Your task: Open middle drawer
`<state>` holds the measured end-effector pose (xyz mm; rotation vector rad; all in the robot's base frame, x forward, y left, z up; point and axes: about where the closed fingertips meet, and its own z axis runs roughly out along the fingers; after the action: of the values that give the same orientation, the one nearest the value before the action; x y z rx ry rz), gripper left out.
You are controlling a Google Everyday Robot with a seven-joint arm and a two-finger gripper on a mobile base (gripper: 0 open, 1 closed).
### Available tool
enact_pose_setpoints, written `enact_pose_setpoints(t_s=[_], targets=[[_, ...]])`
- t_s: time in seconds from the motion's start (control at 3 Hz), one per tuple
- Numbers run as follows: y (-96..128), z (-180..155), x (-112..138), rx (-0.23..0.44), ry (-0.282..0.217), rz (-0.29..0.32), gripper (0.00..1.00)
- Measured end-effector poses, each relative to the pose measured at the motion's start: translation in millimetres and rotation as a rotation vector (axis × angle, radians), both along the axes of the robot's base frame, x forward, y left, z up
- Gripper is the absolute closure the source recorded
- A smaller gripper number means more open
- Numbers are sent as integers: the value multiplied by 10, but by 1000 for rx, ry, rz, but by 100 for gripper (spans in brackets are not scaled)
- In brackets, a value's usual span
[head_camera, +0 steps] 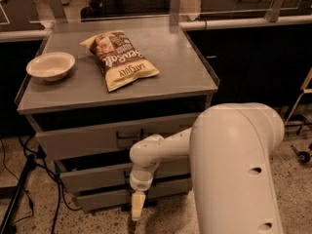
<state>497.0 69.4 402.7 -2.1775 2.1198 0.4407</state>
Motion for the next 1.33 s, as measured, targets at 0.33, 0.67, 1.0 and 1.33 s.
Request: enact_pose_setpoints(t_s=[0.33,0.67,1.0,1.33], targets=[[-60,46,-122,1,10,-11,0],[-160,152,-304,10,16,-28,0],[-371,372,-681,21,24,-49,0],[-351,361,-564,9,16,-56,0]])
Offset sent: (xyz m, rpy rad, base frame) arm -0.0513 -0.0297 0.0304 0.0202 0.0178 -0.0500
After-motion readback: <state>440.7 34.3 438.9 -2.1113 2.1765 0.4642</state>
